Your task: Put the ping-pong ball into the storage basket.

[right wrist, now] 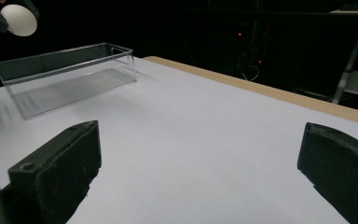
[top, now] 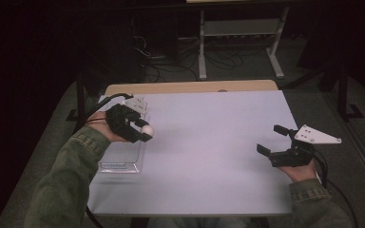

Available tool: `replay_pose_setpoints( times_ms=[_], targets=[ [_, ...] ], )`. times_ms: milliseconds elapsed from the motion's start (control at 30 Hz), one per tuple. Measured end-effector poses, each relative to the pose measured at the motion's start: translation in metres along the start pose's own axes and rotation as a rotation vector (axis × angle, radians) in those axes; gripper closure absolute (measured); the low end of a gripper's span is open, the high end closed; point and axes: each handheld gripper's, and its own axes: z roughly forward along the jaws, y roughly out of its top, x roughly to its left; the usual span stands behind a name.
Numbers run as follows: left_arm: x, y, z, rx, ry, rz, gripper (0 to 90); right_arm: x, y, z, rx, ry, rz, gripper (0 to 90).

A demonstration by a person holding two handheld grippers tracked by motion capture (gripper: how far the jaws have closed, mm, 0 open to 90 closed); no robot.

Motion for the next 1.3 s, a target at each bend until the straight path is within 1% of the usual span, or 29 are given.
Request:
replay_pose_setpoints(
  times_ms=[167, 333, 533, 833, 1000, 1100, 1300],
  targets=[
    [0.001, -0.004, -0.003, 0.015, 0.002, -0.01, 50.7, 0.0, 0.0, 0.0, 0.003, -0.001, 0.002, 0.0],
    [0.001, -0.007, -0.004, 0.031, 0.0, -0.008, 50.7, 0.0, 0.0, 0.0, 0.004, -0.001, 0.003, 0.0],
    [0.003, -0.01, -0.003, 0.049, -0.005, -0.023, 50.7, 0.0, -0.001, 0.001, 0.006, 0.0, 0.001, 0.0],
    [0.005, -0.015, -0.006, 0.087, -0.005, -0.022, 50.7, 0.0, -0.001, 0.0, 0.006, 0.0, -0.001, 0.0],
    [0.006, -0.018, -0.005, 0.104, -0.01, -0.037, 50.7, 0.001, -0.001, 0.001, 0.007, -0.002, -0.002, 0.0],
    [0.007, -0.018, -0.004, 0.112, -0.014, -0.036, 50.7, 0.001, -0.001, 0.001, 0.007, -0.001, -0.002, 0.0],
    [0.009, -0.019, -0.002, 0.153, -0.019, -0.039, 50.7, 0.0, -0.001, 0.001, 0.006, -0.001, -0.003, 0.0]
  ],
)
